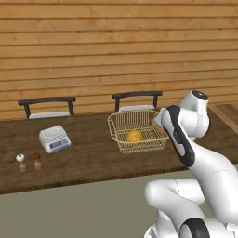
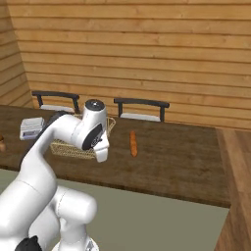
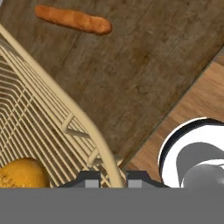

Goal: Open the cabinet, pick up the bread from the cabinet and place it in the basket. Then move the basket to the dining counter.

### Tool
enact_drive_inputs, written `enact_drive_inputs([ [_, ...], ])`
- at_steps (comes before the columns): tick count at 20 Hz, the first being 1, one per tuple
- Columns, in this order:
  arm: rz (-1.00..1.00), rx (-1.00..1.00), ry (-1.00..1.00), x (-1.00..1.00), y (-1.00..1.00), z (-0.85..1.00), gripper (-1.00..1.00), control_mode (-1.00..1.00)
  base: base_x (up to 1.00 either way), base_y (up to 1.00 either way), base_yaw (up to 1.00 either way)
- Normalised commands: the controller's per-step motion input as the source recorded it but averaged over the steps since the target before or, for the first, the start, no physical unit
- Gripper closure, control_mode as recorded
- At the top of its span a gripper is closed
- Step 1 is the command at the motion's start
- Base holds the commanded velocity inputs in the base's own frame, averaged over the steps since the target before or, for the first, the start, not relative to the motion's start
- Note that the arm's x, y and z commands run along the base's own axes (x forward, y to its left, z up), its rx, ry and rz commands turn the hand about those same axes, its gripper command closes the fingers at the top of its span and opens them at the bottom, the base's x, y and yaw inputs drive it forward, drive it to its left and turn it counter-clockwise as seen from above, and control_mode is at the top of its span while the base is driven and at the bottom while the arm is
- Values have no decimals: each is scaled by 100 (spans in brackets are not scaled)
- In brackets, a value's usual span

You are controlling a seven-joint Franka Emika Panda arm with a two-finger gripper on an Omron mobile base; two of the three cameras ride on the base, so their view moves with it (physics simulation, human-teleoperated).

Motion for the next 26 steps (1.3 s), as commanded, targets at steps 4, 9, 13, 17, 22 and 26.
enact_drive_inputs([
  [4,10,0,0,8,0,-46,100,-100,0,0,0],
  [9,8,0,0,18,0,-32,100,-100,0,0,0],
  [13,4,0,0,31,0,-27,100,-100,0,0,0],
  [17,0,0,0,40,0,-32,100,-100,0,0,0],
  [22,0,0,0,41,0,-24,100,-100,0,0,0],
  [26,0,0,0,42,0,-22,100,-100,0,0,0],
])
